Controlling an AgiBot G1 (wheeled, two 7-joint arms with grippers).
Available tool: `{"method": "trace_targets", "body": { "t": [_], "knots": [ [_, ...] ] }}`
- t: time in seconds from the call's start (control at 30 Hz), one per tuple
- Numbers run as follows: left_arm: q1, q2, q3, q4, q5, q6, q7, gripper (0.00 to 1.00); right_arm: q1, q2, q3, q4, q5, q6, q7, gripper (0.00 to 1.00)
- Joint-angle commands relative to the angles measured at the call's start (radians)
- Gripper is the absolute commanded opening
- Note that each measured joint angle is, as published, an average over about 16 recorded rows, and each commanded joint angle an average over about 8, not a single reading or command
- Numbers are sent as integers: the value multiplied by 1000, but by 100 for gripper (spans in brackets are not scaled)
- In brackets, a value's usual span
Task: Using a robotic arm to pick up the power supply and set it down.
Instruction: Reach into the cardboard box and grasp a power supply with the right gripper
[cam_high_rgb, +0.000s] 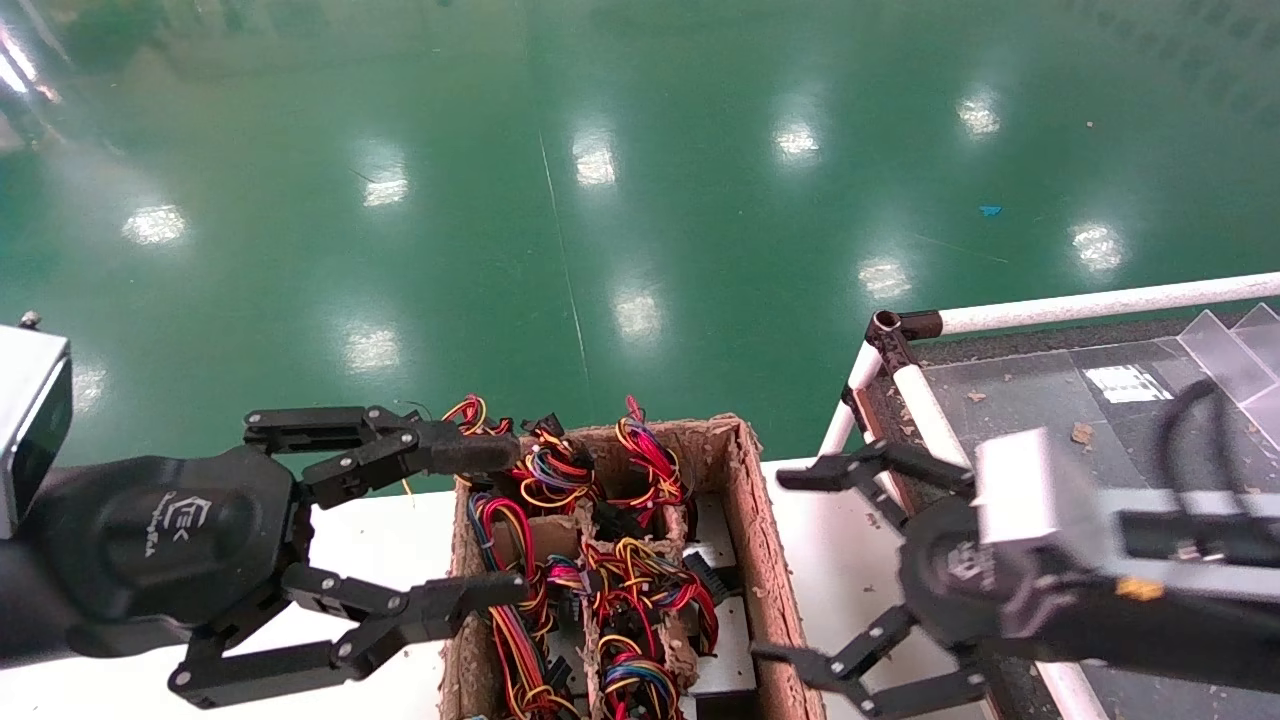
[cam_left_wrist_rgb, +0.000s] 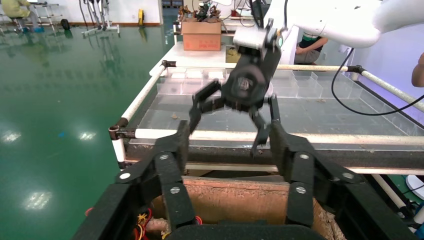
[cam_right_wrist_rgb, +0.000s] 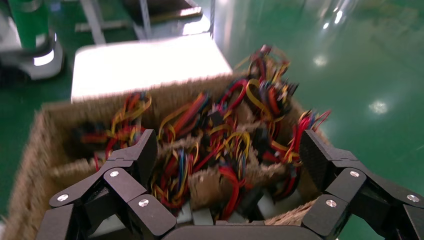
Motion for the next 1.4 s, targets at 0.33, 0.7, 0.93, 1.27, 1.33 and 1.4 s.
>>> {"method": "trace_targets", "body": {
  "t": [0.33, 0.7, 0.93, 1.27, 1.33, 1.4],
  "knots": [
    [0, 0, 0, 0, 0, 0, 0, 100, 62, -108, -106, -23, -237, 51, -45, 25],
    [0, 0, 1, 0, -1, 0, 0, 100, 100, -203, -162, -82, -356, 99, -78, 0],
    [0, 0, 1, 0, -1, 0, 1, 100, 119, -256, -177, -156, -371, 102, -112, 0],
    [0, -1, 1, 0, -1, -1, 1, 100, 136, -293, -188, -229, -383, 103, -152, 0],
    [0, -1, 1, 0, -1, -1, 1, 100, 134, -297, -190, -236, -384, 104, -158, 0],
    [0, -1, 2, 0, -1, -1, 1, 100, 132, -300, -190, -242, -384, 105, -163, 0]
  ]
}}
